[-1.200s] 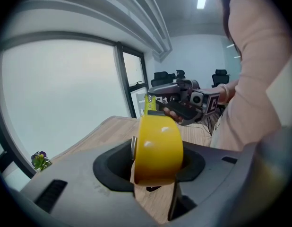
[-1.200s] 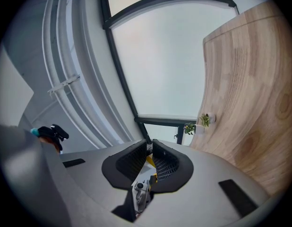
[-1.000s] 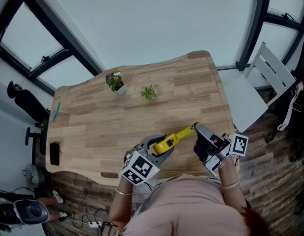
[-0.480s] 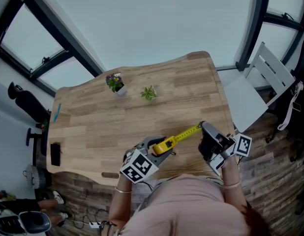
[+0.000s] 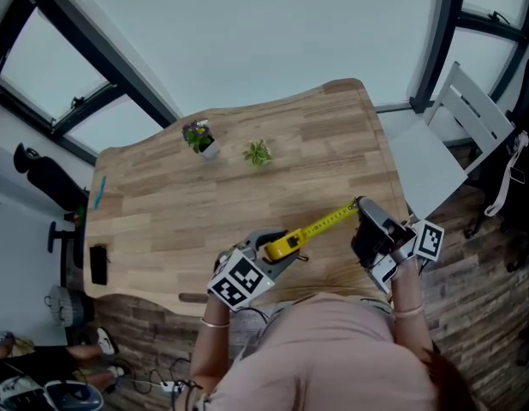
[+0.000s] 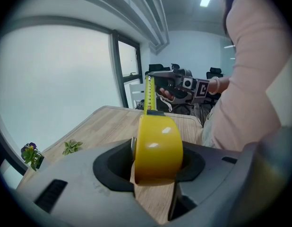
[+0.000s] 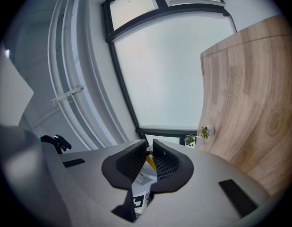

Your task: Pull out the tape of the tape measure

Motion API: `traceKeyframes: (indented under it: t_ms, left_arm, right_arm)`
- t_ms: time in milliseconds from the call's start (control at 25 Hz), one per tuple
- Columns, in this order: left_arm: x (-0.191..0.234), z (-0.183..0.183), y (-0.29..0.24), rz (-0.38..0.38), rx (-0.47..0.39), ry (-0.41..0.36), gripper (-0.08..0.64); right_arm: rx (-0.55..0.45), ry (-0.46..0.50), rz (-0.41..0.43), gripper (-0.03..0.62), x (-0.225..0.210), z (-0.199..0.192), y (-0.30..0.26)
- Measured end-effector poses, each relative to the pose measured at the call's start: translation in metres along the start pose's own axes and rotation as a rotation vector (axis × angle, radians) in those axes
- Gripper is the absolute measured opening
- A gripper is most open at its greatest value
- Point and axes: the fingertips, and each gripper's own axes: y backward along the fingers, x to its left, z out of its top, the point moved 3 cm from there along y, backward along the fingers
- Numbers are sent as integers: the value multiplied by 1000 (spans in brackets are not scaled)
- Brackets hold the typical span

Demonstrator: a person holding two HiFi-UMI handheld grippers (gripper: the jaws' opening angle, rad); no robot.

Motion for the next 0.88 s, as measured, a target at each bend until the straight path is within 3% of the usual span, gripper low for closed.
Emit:
traceKeyframes:
  t_ms: [880]
  left_arm:
    - [2,-20,3,-2,47,-2,179]
  right_arm:
    - [-60,23,33,31,11,21,14]
